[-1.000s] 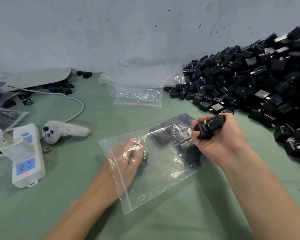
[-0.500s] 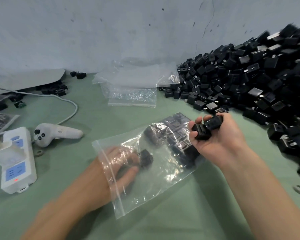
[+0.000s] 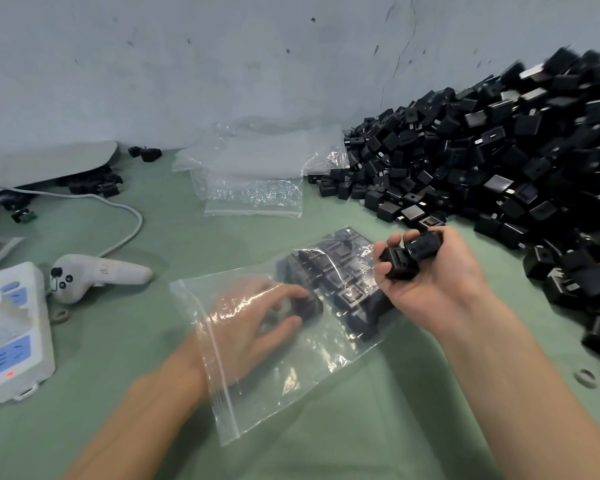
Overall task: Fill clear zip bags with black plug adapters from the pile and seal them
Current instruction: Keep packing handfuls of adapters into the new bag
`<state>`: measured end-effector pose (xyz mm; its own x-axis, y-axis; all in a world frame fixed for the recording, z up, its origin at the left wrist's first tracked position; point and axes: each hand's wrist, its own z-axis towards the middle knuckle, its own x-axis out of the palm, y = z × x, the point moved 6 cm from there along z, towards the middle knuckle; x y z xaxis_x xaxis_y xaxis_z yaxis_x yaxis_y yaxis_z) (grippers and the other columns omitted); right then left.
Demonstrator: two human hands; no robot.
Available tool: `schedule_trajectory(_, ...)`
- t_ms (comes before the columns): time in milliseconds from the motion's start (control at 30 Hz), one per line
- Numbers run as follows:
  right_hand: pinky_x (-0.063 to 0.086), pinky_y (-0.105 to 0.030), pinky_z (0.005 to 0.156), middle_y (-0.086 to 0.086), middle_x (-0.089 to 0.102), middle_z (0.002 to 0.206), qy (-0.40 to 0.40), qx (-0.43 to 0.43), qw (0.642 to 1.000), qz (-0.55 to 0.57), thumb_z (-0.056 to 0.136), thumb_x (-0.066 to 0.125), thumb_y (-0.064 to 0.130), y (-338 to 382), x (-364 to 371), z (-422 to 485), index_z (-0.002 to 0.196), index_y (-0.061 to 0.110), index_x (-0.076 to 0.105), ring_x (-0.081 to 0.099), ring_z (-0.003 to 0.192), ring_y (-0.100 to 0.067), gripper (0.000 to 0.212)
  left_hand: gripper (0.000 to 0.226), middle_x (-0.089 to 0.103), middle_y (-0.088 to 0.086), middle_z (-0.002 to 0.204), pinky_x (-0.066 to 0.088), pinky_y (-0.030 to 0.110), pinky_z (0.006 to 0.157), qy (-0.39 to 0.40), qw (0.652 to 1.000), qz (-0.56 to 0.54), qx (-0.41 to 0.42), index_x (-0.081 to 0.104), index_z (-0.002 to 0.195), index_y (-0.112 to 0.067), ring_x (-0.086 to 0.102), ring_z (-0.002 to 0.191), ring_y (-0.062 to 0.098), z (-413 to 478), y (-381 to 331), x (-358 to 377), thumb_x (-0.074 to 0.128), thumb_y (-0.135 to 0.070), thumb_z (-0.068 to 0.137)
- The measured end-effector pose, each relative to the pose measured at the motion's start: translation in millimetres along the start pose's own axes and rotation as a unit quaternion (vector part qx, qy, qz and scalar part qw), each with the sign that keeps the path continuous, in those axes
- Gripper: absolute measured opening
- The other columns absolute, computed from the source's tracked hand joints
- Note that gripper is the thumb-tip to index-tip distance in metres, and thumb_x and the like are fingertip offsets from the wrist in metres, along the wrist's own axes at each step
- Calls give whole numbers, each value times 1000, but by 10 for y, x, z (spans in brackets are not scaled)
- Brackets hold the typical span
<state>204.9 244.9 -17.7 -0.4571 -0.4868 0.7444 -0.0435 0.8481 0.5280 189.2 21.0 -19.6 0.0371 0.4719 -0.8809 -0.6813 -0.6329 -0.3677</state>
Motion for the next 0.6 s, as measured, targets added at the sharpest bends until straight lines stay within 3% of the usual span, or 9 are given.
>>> schedule_trajectory(200,42,-22,50,-2,60,70,-8,-5,1000,4,92,41,26,68,-46,-6,75,17,52,63,59,-24,22,47,53,-20,99,34,18,89,29,999,-16,-3,41,146,-41,47,94,1,-14,-100,86,45,-46,99)
schedule_trajectory(300,42,-22,53,-2,61,71,-13,-9,1000,12,92,41,26,123,-78,-20,73,17,52,64,59,-24,24,36,63,-13,97,42,25,89,-18,999,-29,2,60,127,-24,57,92,6,-52,-105,-14,54,-35,93)
schedule_trajectory(400,41,-22,51,-1,60,71,-14,-11,1000,21,93,40,27,167,-92,-39,73,18,51,64,59,-23,25,27,67,-11,92,45,29,84,-38,999,-22,14,70,102,-20,61,88,7,-91,-124,-86,51,-35,93)
schedule_trajectory(600,41,-24,52,-2,59,72,-11,-4,1000,16,94,39,28,118,-83,-73,76,17,51,63,61,-23,24,27,61,-13,101,39,26,89,10,1000,18,8,66,124,-32,53,97,9,-14,-173,0,56,-26,99)
